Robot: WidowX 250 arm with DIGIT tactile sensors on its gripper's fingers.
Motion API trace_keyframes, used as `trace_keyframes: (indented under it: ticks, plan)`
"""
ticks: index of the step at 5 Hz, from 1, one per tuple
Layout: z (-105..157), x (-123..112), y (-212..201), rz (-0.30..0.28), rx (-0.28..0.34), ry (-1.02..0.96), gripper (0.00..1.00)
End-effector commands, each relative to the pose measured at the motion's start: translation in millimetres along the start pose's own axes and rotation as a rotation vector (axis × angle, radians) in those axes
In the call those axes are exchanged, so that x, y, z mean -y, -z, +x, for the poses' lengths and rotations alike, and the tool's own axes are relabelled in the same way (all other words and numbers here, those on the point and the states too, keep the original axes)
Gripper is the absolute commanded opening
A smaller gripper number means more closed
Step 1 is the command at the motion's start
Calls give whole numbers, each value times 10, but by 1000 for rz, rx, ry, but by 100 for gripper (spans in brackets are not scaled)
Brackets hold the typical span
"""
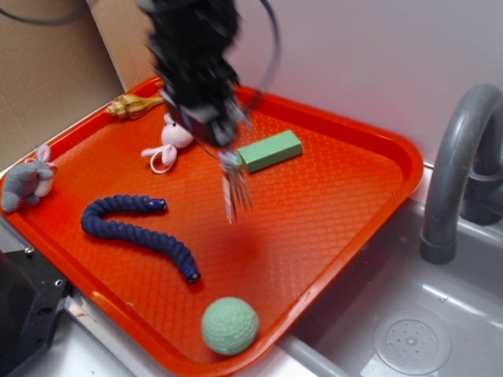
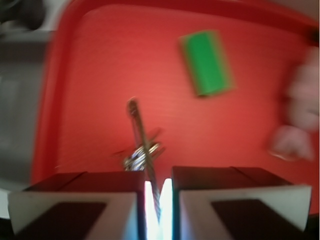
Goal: Grab the silver keys.
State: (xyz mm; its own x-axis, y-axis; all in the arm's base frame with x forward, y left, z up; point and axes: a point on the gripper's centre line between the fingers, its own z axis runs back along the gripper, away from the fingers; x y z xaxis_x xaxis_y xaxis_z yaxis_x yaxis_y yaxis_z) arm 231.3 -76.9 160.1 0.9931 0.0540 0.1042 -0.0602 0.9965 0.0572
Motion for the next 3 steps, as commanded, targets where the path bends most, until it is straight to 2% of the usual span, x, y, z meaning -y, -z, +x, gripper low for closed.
trace_keyframes:
  ticks: [1,2,3]
  plan:
    - [101,-797,-760,-148,89,-110,0]
    - [99,-736,-670,-102,64,-84,0]
    - [31,-712,-715,-90,82,-108,0]
